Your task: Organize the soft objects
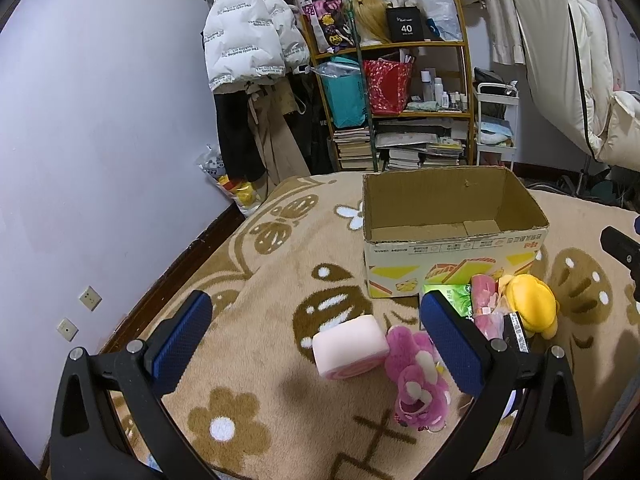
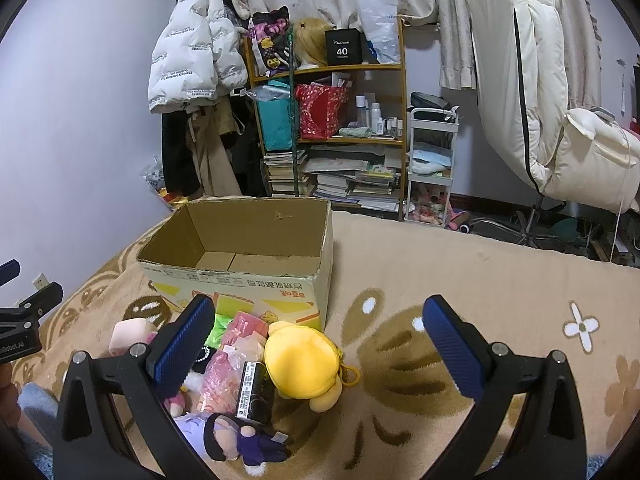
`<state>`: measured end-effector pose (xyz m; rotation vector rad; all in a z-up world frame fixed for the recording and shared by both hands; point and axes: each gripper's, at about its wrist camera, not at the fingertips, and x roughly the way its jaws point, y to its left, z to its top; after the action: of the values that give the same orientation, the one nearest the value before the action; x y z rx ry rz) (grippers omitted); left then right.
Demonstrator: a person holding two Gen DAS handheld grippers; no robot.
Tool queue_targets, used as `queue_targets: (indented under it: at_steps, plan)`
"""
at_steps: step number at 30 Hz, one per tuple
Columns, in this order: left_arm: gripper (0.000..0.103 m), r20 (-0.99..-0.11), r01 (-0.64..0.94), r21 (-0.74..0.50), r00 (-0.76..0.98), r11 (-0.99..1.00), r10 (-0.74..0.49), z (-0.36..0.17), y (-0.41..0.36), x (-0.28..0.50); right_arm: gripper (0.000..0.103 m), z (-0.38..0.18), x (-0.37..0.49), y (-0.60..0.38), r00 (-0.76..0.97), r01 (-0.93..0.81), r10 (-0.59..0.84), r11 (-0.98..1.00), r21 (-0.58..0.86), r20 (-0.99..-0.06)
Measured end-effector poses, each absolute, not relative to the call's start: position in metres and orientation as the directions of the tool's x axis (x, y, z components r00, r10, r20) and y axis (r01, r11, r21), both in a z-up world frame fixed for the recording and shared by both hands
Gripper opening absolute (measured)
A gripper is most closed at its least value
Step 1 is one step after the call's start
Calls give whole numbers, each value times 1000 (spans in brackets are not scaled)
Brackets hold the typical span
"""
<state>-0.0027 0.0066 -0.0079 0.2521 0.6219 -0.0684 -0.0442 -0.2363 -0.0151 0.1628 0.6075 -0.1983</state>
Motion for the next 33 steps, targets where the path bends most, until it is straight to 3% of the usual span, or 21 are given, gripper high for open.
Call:
queue_targets:
  at_steps: [15, 28, 33]
  plan:
    - [103, -610, 144, 228, 792, 963, 26, -11, 1, 3, 103, -16, -44, -236, 802, 234, -138, 968, 94, -581]
    - [103, -735, 213, 218, 678, 953, 16, -37, -19, 30, 103, -28, -29, -240, 784, 230, -114, 966, 116, -610]
    - [103, -796, 222, 146, 605, 964, -18, -51, -25, 40, 103, -35, -16, -239, 769, 228, -117, 968, 100, -629]
